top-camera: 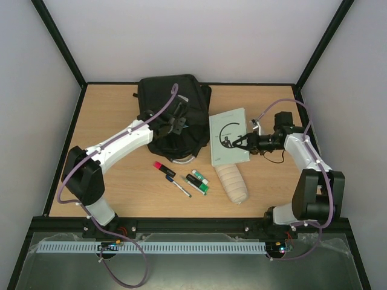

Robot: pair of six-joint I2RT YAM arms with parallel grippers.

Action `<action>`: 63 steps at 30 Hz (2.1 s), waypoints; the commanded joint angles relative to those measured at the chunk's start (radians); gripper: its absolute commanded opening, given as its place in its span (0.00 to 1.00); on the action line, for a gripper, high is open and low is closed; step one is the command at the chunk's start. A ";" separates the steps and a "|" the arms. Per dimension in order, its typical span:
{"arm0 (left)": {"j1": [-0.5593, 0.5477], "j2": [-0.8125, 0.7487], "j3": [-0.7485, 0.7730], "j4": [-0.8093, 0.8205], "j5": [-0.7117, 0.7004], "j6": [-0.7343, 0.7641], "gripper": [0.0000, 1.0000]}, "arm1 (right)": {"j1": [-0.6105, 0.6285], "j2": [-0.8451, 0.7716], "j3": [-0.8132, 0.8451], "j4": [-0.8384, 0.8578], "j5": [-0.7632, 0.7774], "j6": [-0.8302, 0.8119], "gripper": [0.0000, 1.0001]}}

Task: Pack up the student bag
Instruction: Place the book in the student bag.

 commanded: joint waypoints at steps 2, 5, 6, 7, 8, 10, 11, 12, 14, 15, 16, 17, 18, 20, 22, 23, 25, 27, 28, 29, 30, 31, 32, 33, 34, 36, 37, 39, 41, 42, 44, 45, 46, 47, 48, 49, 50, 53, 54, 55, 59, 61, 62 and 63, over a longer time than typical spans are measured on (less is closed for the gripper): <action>0.051 -0.022 -0.003 0.102 0.187 -0.066 0.02 | 0.057 0.016 -0.047 -0.007 -0.142 -0.010 0.01; 0.061 -0.037 -0.014 0.125 0.226 -0.067 0.02 | 0.112 0.062 -0.039 -0.012 -0.161 -0.025 0.01; 0.067 -0.041 -0.019 0.133 0.247 -0.068 0.02 | 0.135 0.080 -0.030 -0.021 -0.170 -0.035 0.01; 0.075 -0.049 -0.024 0.144 0.273 -0.069 0.02 | 0.157 0.098 -0.021 -0.023 -0.177 -0.038 0.01; 0.082 -0.056 -0.030 0.156 0.302 -0.073 0.03 | 0.180 0.116 -0.014 -0.021 -0.184 -0.034 0.01; 0.094 -0.070 -0.043 0.178 0.350 -0.078 0.02 | 0.226 0.155 0.007 -0.020 -0.206 -0.034 0.01; 0.098 -0.075 -0.048 0.185 0.369 -0.082 0.02 | 0.253 0.173 0.016 -0.021 -0.220 -0.036 0.01; 0.102 -0.079 -0.052 0.193 0.384 -0.083 0.02 | 0.268 0.187 0.025 -0.017 -0.239 -0.035 0.01; 0.109 -0.091 -0.065 0.206 0.410 -0.084 0.02 | 0.301 0.219 0.052 0.000 -0.245 -0.016 0.01; 0.109 -0.097 -0.072 0.214 0.418 -0.084 0.02 | 0.314 0.234 0.072 0.014 -0.228 0.004 0.01; 0.111 -0.105 -0.081 0.223 0.422 -0.084 0.02 | 0.326 0.258 0.091 0.032 -0.217 0.024 0.01; 0.110 -0.113 -0.089 0.231 0.421 -0.083 0.02 | 0.336 0.280 0.113 0.046 -0.219 0.044 0.01; 0.110 -0.119 -0.095 0.237 0.421 -0.083 0.02 | 0.348 0.302 0.133 0.057 -0.230 0.062 0.01; 0.110 -0.129 -0.101 0.244 0.416 -0.083 0.02 | 0.373 0.356 0.170 0.073 -0.250 0.091 0.01; 0.113 -0.134 -0.102 0.244 0.415 -0.083 0.02 | 0.400 0.404 0.208 0.075 -0.282 0.098 0.01; 0.115 -0.135 -0.102 0.245 0.416 -0.084 0.02 | 0.410 0.422 0.222 0.088 -0.290 0.111 0.01; 0.121 -0.136 -0.101 0.244 0.423 -0.086 0.02 | 0.421 0.445 0.234 0.140 -0.296 0.162 0.01; 0.125 -0.143 -0.100 0.247 0.437 -0.091 0.02 | 0.423 0.449 0.228 0.234 -0.278 0.244 0.01; 0.128 -0.146 -0.101 0.249 0.442 -0.094 0.02 | 0.424 0.448 0.224 0.281 -0.263 0.277 0.01; 0.131 -0.148 -0.102 0.250 0.446 -0.096 0.03 | 0.424 0.446 0.221 0.322 -0.239 0.313 0.01; 0.132 -0.151 -0.103 0.252 0.450 -0.097 0.03 | 0.423 0.447 0.218 0.366 -0.219 0.353 0.01; 0.135 -0.151 -0.105 0.252 0.450 -0.097 0.02 | 0.423 0.450 0.219 0.404 -0.202 0.370 0.01; 0.138 -0.152 -0.105 0.252 0.451 -0.097 0.02 | 0.424 0.457 0.220 0.441 -0.194 0.401 0.01; 0.141 -0.150 -0.106 0.251 0.451 -0.097 0.02 | 0.425 0.467 0.221 0.482 -0.189 0.429 0.01; 0.143 -0.149 -0.104 0.250 0.452 -0.097 0.02 | 0.426 0.477 0.221 0.521 -0.183 0.463 0.01; 0.148 -0.148 -0.103 0.249 0.463 -0.102 0.03 | 0.429 0.499 0.222 0.602 -0.169 0.505 0.01; 0.152 -0.147 -0.104 0.249 0.473 -0.104 0.02 | 0.430 0.514 0.219 0.632 -0.162 0.524 0.01; 0.155 -0.146 -0.102 0.248 0.480 -0.103 0.02 | 0.431 0.538 0.206 0.721 -0.152 0.577 0.01; 0.155 -0.145 -0.105 0.247 0.482 -0.103 0.03 | 0.433 0.558 0.206 0.774 -0.133 0.597 0.01; 0.155 -0.144 -0.106 0.249 0.484 -0.103 0.02 | 0.434 0.567 0.207 0.801 -0.125 0.600 0.01; 0.155 -0.142 -0.107 0.247 0.484 -0.101 0.02 | 0.434 0.578 0.210 0.852 -0.106 0.631 0.01; 0.154 -0.141 -0.108 0.247 0.482 -0.101 0.02 | 0.434 0.584 0.215 0.870 -0.096 0.640 0.01; 0.154 -0.140 -0.107 0.245 0.481 -0.100 0.02 | 0.435 0.593 0.223 0.882 -0.086 0.641 0.01; 0.155 -0.138 -0.106 0.243 0.478 -0.100 0.03 | 0.435 0.607 0.236 0.884 -0.077 0.636 0.01; 0.155 -0.138 -0.105 0.241 0.475 -0.100 0.02 | 0.435 0.626 0.257 0.868 -0.068 0.622 0.02; 0.155 -0.138 -0.105 0.239 0.471 -0.098 0.02 | 0.436 0.644 0.284 0.828 -0.054 0.597 0.06; 0.155 -0.139 -0.105 0.238 0.465 -0.097 0.02 | 0.436 0.658 0.304 0.797 -0.040 0.568 0.08; 0.154 -0.145 -0.111 0.238 0.458 -0.094 0.02 | 0.436 0.647 0.301 0.723 0.039 0.507 0.22; 0.155 -0.145 -0.111 0.237 0.455 -0.093 0.02 | 0.436 0.630 0.289 0.704 0.068 0.483 0.28; 0.154 -0.145 -0.112 0.235 0.453 -0.092 0.03 | 0.436 0.608 0.282 0.675 0.096 0.451 0.33; 0.156 -0.152 -0.110 0.232 0.451 -0.092 0.02 | 0.436 0.510 0.256 0.576 0.222 0.327 0.52; 0.157 -0.159 -0.112 0.232 0.448 -0.090 0.03 | 0.436 0.482 0.255 0.535 0.240 0.265 0.59; 0.156 -0.162 -0.116 0.232 0.443 -0.089 0.02 | 0.436 0.478 0.262 0.500 0.253 0.233 0.62; 0.156 -0.164 -0.117 0.233 0.439 -0.089 0.02 | 0.436 0.474 0.264 0.474 0.271 0.206 0.64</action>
